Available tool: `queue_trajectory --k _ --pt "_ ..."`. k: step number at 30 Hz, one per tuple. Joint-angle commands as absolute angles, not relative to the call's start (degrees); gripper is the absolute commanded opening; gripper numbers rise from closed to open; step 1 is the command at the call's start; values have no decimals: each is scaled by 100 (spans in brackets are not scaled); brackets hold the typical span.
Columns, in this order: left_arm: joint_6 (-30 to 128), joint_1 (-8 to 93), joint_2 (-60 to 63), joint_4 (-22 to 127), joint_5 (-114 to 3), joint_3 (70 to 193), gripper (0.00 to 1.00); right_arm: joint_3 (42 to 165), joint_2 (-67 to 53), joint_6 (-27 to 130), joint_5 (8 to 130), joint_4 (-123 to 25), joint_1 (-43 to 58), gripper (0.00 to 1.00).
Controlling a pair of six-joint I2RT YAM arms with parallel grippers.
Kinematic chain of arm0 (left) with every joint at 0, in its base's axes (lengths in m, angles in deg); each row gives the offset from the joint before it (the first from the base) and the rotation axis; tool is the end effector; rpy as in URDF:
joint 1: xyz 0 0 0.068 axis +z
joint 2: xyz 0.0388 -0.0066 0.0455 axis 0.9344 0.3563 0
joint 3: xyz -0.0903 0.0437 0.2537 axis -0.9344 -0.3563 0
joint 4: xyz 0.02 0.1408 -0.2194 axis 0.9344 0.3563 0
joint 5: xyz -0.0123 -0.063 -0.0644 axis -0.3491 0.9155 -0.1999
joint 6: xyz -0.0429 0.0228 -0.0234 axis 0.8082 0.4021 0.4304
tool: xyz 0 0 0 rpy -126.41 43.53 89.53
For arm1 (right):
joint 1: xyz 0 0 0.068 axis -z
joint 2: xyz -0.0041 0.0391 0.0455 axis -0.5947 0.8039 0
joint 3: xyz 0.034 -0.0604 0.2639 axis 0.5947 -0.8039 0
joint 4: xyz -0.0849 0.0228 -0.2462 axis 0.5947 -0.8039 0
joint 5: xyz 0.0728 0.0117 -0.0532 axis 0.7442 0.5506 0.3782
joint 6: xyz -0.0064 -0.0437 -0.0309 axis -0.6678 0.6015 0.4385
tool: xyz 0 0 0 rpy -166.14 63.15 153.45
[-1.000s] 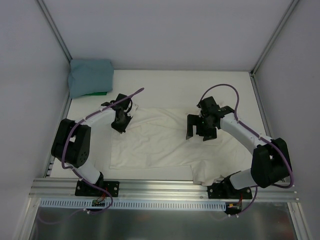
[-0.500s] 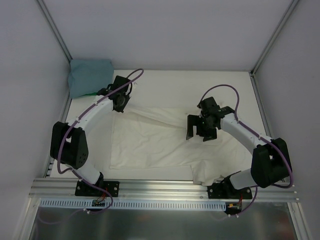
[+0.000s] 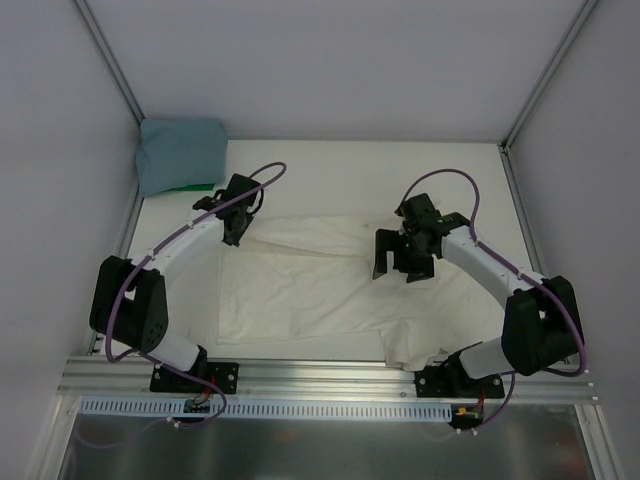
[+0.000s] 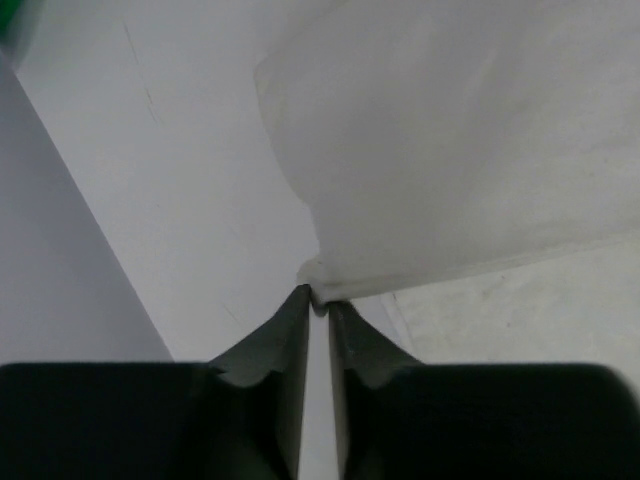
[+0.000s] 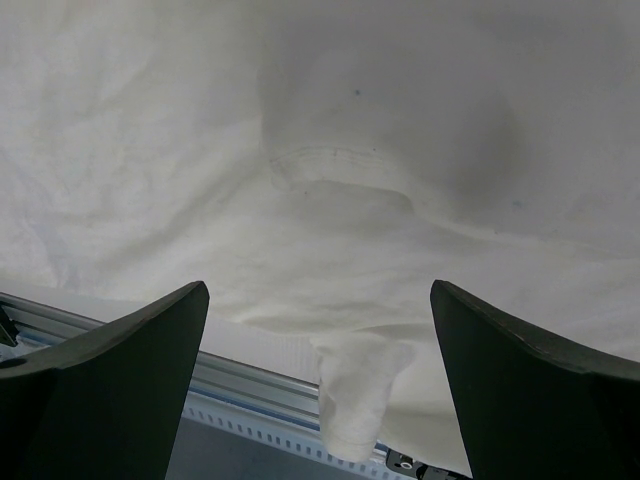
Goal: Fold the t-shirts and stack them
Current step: Fold the flattened tshirt in 1/3 of the way
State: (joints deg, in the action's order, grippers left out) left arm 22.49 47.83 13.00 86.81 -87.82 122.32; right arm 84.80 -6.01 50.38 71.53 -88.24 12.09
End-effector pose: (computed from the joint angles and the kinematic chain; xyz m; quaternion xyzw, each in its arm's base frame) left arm 0.2976 -0.1005 0.2440 0.2294 0.9090 0.1803 0.2977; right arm 0.2493 0.1197 0.2248 -0.1585 0.9603 0.1395 0.1823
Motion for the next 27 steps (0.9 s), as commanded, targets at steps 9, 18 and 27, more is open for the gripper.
queue_trajectory --k 9,18,27 --pt "3596 4496 1272 9027 -9848 11622 99 8582 -877 5196 7105 -8991 1259 99" --pt "4324 4505 -398 7631 -7585 11228 99 9459 -289 5275 6692 -8895 1977 99" --pt "5186 4505 -1490 6591 -5419 10418 99 10146 1644 5064 7297 -8359 2901 100"
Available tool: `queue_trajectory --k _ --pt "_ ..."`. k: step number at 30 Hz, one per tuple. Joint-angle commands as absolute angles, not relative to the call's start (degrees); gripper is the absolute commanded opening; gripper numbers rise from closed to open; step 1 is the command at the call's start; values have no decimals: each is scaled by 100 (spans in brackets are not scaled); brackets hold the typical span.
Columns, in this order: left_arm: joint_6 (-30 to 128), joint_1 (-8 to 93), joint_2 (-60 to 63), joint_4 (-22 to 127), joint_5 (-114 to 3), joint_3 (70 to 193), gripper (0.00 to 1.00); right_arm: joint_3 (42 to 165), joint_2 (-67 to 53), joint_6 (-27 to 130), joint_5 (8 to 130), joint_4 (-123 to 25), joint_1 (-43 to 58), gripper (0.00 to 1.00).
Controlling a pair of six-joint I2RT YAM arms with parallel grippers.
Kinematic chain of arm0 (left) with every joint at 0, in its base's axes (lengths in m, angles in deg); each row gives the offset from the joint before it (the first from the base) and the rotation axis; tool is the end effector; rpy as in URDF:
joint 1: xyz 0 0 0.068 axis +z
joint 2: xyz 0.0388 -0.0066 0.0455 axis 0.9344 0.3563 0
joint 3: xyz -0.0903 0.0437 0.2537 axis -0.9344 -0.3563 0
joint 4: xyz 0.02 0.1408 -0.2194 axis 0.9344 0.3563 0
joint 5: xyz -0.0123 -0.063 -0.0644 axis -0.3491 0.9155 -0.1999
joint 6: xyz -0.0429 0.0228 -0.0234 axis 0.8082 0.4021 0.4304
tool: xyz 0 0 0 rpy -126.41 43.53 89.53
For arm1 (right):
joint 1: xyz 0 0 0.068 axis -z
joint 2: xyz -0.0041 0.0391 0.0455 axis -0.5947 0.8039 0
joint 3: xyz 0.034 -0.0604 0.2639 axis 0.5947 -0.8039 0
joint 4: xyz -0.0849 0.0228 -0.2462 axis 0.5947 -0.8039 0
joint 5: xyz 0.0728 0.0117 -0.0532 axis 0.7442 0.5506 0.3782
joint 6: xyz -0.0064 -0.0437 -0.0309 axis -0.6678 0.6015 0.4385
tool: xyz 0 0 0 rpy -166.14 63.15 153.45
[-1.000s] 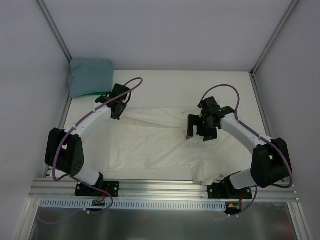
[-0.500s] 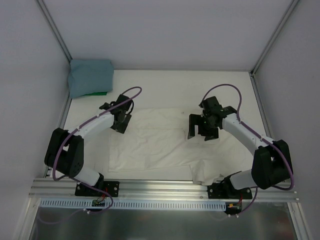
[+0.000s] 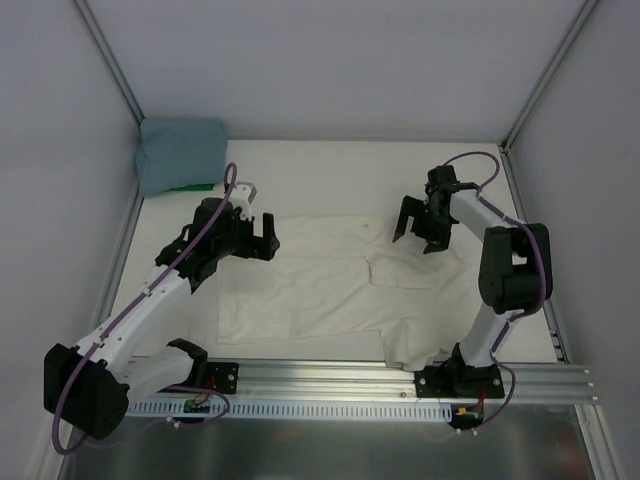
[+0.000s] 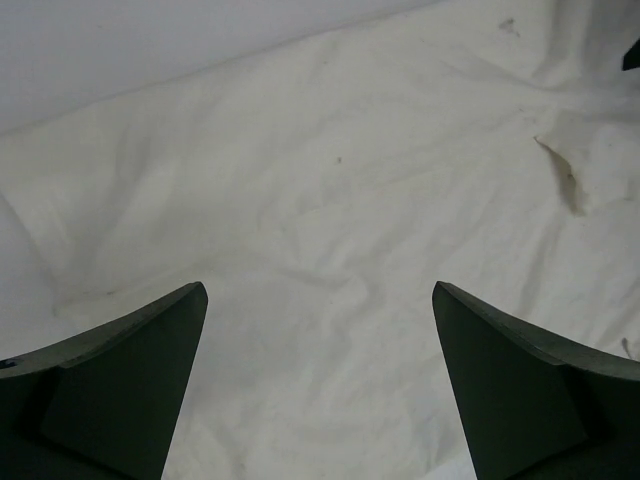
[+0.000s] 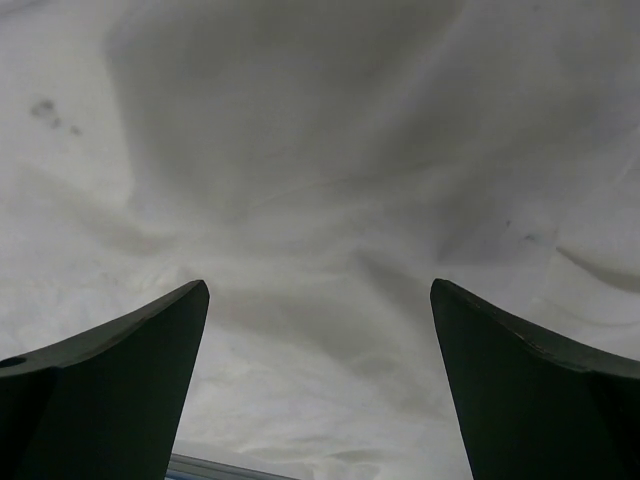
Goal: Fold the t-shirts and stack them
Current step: Fold the flattened tshirt in 1/3 of the way
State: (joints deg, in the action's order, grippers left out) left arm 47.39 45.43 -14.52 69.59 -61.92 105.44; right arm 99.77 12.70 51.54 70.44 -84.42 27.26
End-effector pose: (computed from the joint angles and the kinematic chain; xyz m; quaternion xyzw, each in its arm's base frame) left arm 0.2143 -0.0954 0.2909 0.1079 0.8507 -0.1655 0.4871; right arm 0.3531 0.0629 0.2066 -0.0382 0.9731 0.1032 0.2024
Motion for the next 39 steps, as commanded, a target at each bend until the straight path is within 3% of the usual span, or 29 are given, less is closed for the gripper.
queue_trajectory --k 1,7,15,28,39 --pt "5196 4505 -1341 6644 -5402 10462 99 10216 1767 4994 7385 -8306 2946 99" --pt "5433 4496 396 7355 -5085 11533 99 10190 2076 4792 7737 -8051 3069 99" --pt "5679 4496 1760 7199 -5032 11710 99 10216 2190 4836 7878 -8007 3245 100" --pt "5600 4540 3071 7365 -5375 12483 99 10120 2067 4739 8124 -7823 3509 99" --pt "5363 4918 4266 7664 -5156 13678 99 10664 2761 4563 8414 -7664 3860 99"
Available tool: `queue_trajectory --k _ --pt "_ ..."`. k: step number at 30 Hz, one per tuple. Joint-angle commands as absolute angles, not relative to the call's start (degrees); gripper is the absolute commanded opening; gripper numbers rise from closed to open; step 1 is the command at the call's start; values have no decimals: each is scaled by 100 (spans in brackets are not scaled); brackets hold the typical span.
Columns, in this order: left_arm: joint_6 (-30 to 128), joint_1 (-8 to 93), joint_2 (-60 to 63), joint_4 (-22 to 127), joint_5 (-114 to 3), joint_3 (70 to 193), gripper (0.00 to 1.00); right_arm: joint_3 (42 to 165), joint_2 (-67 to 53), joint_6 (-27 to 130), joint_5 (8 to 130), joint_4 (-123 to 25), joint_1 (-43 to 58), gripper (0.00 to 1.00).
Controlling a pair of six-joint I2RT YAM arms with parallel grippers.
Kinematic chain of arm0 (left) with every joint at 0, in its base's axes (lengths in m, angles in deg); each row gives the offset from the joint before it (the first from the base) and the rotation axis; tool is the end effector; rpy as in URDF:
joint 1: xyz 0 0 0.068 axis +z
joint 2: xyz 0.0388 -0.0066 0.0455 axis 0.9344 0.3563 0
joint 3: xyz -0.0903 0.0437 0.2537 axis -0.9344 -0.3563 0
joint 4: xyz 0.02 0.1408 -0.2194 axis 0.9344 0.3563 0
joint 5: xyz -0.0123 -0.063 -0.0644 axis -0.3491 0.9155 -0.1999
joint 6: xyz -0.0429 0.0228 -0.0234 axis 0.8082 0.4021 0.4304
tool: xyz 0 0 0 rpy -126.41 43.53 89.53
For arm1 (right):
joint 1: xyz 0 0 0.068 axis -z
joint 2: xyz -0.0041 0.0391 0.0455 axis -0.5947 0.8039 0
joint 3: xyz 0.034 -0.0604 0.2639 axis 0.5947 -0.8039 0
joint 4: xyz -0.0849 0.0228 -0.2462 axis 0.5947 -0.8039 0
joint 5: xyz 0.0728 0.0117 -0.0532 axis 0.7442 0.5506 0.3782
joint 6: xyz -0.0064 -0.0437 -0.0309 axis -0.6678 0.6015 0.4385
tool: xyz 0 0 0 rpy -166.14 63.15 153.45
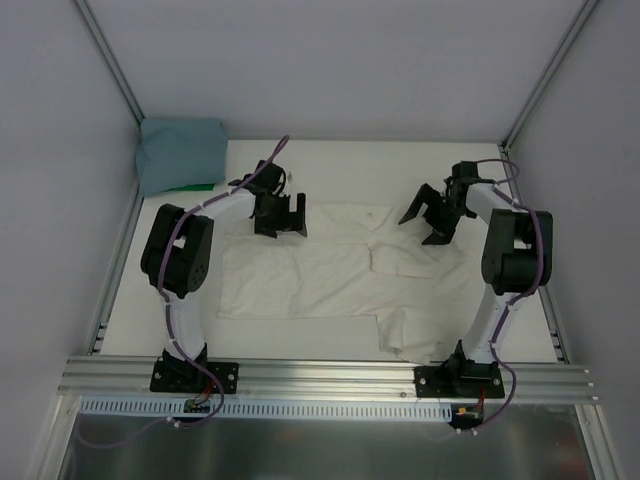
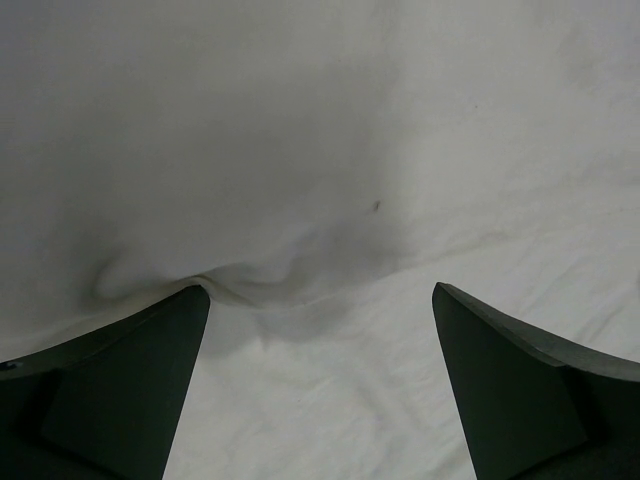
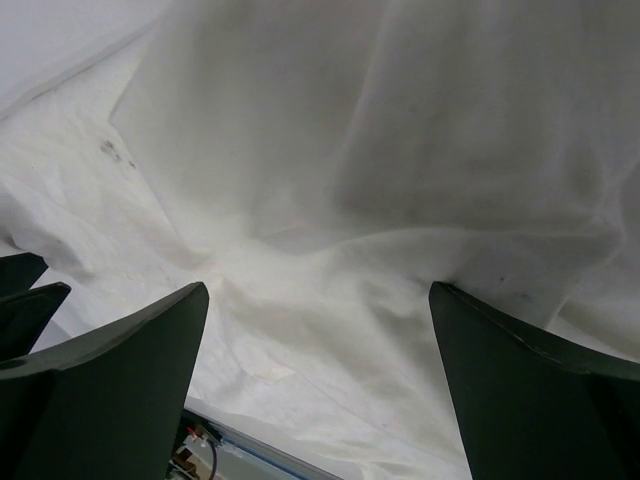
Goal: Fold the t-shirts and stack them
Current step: Fold the flattened tshirt in 1/3 of the way
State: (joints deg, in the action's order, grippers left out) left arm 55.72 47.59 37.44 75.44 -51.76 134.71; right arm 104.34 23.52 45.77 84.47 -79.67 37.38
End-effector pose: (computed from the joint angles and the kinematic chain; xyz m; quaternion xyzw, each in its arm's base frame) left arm 0.3781 -0.1573 0.1728 0.0533 0.9515 -0.1938 0.2329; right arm 0.3942 0.0077 0.1676 0.0716 0.9582 0.2121 0.1781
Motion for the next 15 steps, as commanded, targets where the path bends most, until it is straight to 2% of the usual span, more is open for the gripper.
queue_trajectory --k 1,7,15 --pt "5328 4935 4346 7708 -5147 13922 99 10769 2918 4554 8466 -7673 3878 100" --pt "5179 5137 5014 8086 -5085 14959 99 11850 3560 4466 8757 -7813 4018 99" --pt "4950 5366 5866 8648 -4989 16534 99 14290 4651 4484 8932 -8455 4185 99"
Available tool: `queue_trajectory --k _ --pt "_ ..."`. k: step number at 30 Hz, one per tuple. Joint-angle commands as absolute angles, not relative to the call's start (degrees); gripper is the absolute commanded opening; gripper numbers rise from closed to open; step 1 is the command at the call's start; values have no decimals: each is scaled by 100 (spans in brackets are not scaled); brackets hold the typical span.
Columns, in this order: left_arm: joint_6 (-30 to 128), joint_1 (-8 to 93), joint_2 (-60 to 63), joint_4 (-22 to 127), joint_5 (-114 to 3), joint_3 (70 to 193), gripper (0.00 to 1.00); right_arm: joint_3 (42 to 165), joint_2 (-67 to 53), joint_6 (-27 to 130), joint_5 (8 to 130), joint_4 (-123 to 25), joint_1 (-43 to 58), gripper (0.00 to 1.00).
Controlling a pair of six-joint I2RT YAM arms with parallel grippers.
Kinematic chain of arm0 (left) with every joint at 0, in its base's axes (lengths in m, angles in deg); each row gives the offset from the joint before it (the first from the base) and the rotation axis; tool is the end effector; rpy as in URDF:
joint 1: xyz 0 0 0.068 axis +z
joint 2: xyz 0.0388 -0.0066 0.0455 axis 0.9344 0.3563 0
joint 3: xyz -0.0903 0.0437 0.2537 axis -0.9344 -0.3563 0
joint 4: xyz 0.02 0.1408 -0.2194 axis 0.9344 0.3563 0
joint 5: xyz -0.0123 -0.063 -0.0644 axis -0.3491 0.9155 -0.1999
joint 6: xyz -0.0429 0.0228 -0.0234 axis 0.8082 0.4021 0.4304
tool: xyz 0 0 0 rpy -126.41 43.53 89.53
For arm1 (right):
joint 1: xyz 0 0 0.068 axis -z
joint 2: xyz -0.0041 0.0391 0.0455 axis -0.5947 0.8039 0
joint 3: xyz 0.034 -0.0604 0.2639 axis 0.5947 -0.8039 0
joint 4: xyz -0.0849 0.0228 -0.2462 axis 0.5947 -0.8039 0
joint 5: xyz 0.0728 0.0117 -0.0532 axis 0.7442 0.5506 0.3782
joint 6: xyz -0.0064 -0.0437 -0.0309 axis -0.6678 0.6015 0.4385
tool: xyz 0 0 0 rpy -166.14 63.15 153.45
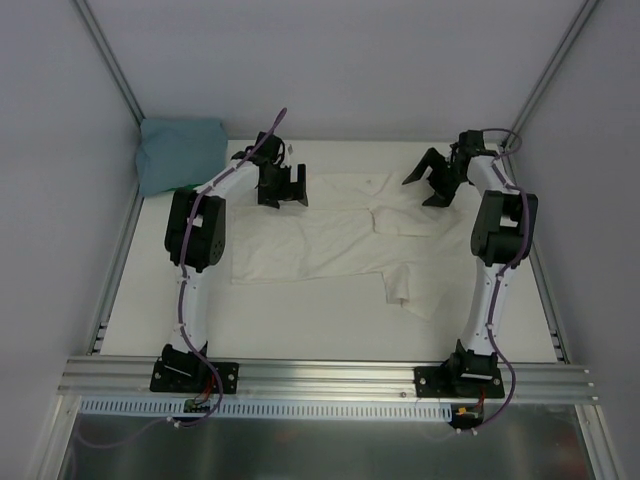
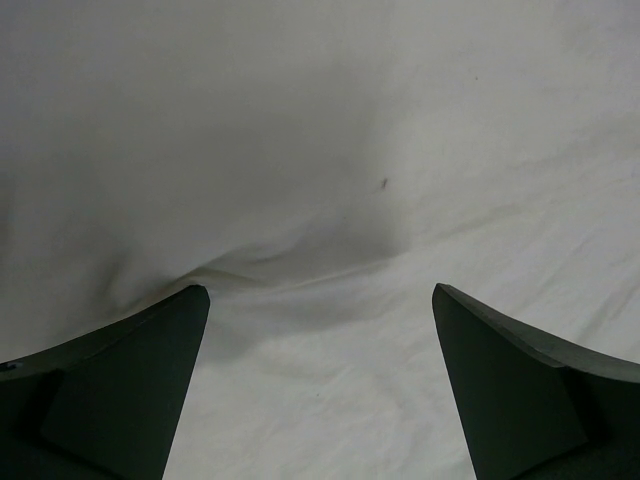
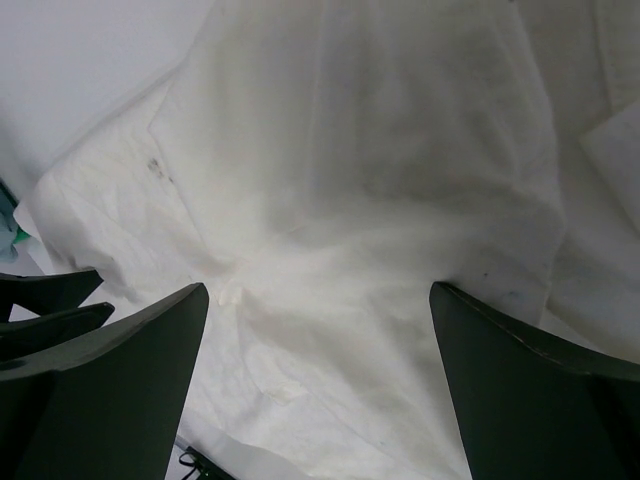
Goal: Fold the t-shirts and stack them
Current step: Fold the flattened tshirt in 1/3 of the way, then grap the side of the flattened tshirt closest away from the robot with both arms
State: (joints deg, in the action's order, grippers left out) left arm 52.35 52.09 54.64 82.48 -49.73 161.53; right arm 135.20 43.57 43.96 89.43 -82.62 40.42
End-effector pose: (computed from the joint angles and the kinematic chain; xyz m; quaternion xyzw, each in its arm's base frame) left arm 0.4701 -0.1532 0.1767 0.0515 0.9433 -0.1985 0.2611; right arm 0.4979 -0.0176 0.1727 0.0840 0.9335 0.2531 0.2395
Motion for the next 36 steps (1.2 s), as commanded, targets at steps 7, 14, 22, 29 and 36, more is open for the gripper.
queue_trajectory --k 7,14,22,29,36 --pt "4880 5524 6140 8675 -4830 17230 99 14797 4925 4422 9416 -8306 4344 99" --pt "5143 5437 3466 7438 -4426 15307 99 12481 2554 4527 9258 -7576 4344 100" --pt "5574 4490 -367 7040 -4232 12732 99 9060 -997 4861 9064 -7962 4273 100" --pt "6048 3995 -2507 7031 -4408 10414 99 6852 -3343 5380 8714 -8710 4265 99" --pt "6470 3969 -3887 7172 -4399 9179 98 6130 -3952 4933 8563 -8772 4221 95"
